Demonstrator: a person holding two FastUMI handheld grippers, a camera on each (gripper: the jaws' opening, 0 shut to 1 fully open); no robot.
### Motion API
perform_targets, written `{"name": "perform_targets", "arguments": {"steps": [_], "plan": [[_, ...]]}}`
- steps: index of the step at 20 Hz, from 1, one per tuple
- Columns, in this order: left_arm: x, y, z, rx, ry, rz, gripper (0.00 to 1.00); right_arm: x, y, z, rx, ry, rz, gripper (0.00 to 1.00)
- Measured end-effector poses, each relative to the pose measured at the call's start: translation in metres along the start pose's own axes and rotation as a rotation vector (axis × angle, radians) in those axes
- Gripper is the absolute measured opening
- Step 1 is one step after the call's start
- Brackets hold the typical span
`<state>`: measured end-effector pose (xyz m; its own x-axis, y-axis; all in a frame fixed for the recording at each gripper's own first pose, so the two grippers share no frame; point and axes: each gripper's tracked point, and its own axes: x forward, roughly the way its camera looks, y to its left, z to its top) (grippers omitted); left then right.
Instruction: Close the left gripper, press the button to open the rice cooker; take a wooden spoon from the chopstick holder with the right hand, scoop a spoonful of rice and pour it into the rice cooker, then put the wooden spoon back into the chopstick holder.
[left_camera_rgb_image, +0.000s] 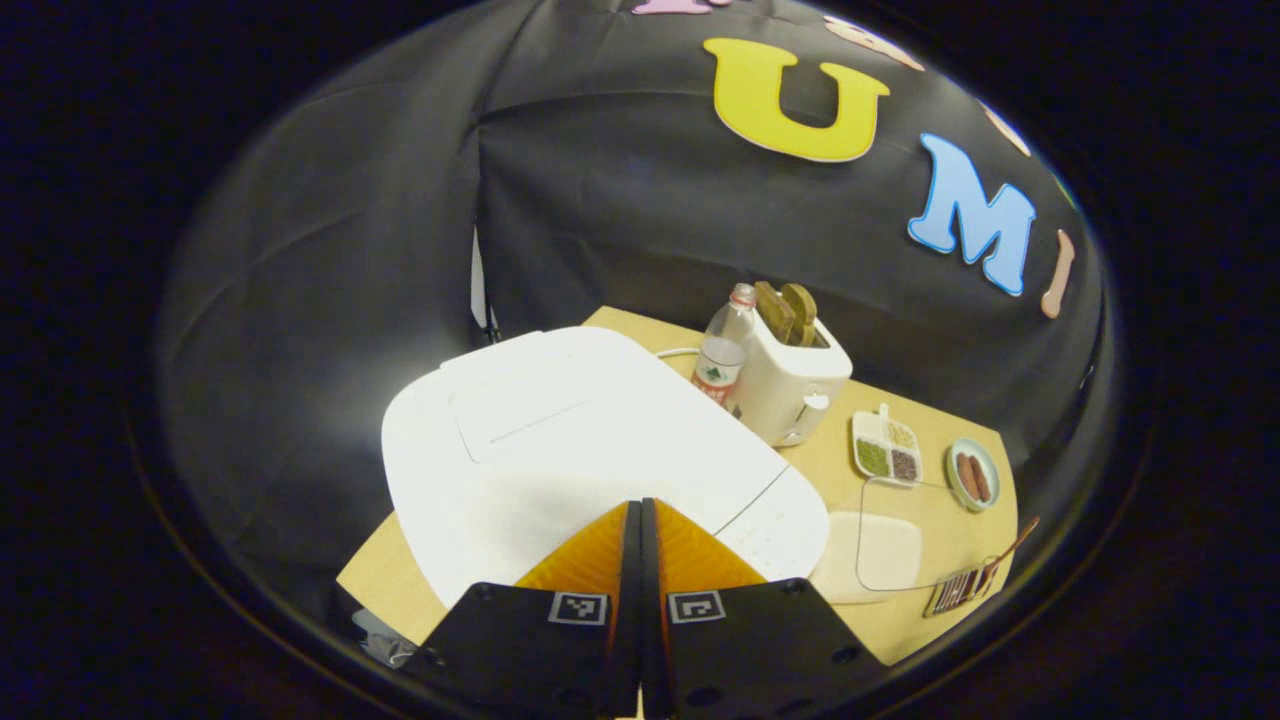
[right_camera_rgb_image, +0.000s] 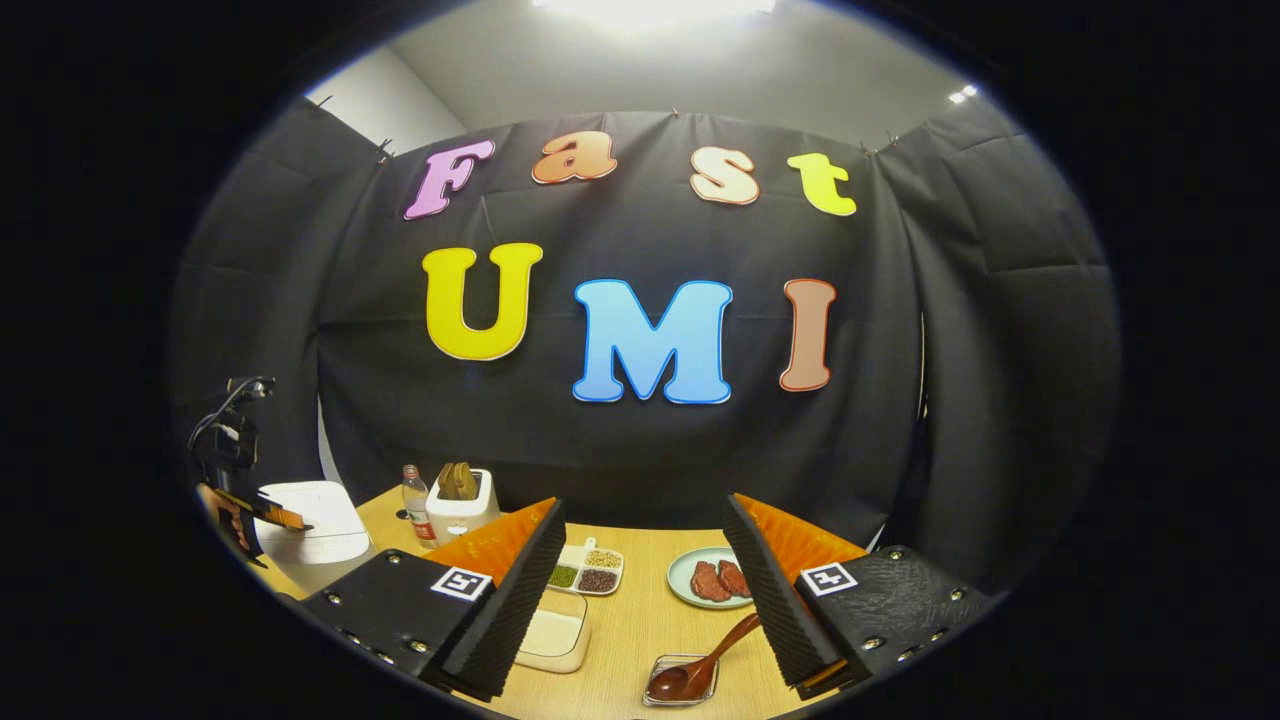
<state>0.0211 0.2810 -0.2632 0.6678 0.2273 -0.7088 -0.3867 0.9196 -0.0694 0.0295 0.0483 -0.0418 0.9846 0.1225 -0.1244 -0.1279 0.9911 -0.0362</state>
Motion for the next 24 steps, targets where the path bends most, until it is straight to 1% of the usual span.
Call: {"name": "perform_targets", "arguments": {"steps": [2, 3, 6, 7, 9, 12, 14, 15, 16, 17, 19, 20, 21, 22, 24], "plan": [[-0.002, 0.001, 0.012, 0.018, -0.022, 0.014, 0.08, -0.001, -0.002, 0.002, -0.001, -0.004, -0.004, 0.96], [-0.008, 0.001, 0.024, 0.038, -0.058, 0.03, 0.08, -0.001, -0.002, 0.003, -0.001, -0.01, -0.005, 0.96], [-0.038, 0.007, 0.077, 0.141, -0.225, 0.112, 0.08, 0.0, -0.003, 0.003, -0.007, -0.014, -0.002, 0.96], [-0.049, 0.006, 0.094, 0.146, -0.266, 0.118, 0.08, 0.001, -0.002, 0.002, -0.004, -0.01, 0.003, 0.96], [-0.076, 0.003, 0.123, 0.127, -0.329, 0.122, 0.08, 0.001, -0.002, 0.0, 0.001, -0.005, 0.008, 0.96], [-0.105, 0.004, 0.147, 0.102, -0.4, 0.124, 0.08, 0.0, -0.001, 0.001, 0.001, -0.009, 0.02, 0.96], [-0.125, -0.005, 0.157, 0.08, -0.455, 0.099, 0.09, -0.002, -0.003, 0.001, 0.001, -0.012, 0.023, 0.96], [-0.133, -0.016, 0.161, 0.075, -0.484, 0.07, 0.1, -0.003, -0.005, 0.0, 0.004, -0.012, 0.023, 0.96], [-0.145, -0.029, 0.162, 0.073, -0.517, 0.043, 0.15, -0.003, -0.007, 0.0, 0.007, -0.012, 0.022, 0.96], [-0.157, -0.04, 0.164, 0.08, -0.566, 0.031, 0.36, -0.004, -0.009, -0.001, 0.009, -0.011, 0.02, 0.96], [-0.174, -0.053, 0.164, 0.108, -0.655, 0.03, 0.76, -0.004, -0.016, -0.005, 0.01, -0.006, 0.016, 0.96], [-0.187, -0.063, 0.16, 0.111, -0.682, 0.015, 0.96, -0.005, -0.02, -0.006, 0.011, -0.005, 0.015, 0.93], [-0.195, -0.073, 0.155, 0.103, -0.701, -0.002, 0.97, -0.006, -0.023, -0.008, 0.011, -0.005, 0.014, 0.93], [-0.201, -0.082, 0.151, 0.096, -0.71, -0.024, 0.97, -0.006, -0.027, -0.01, 0.01, -0.004, 0.018, 0.96], [-0.205, -0.094, 0.145, 0.083, -0.719, -0.044, 0.97, -0.006, -0.03, -0.019, 0.027, 0.017, 0.042, 0.96]]}}
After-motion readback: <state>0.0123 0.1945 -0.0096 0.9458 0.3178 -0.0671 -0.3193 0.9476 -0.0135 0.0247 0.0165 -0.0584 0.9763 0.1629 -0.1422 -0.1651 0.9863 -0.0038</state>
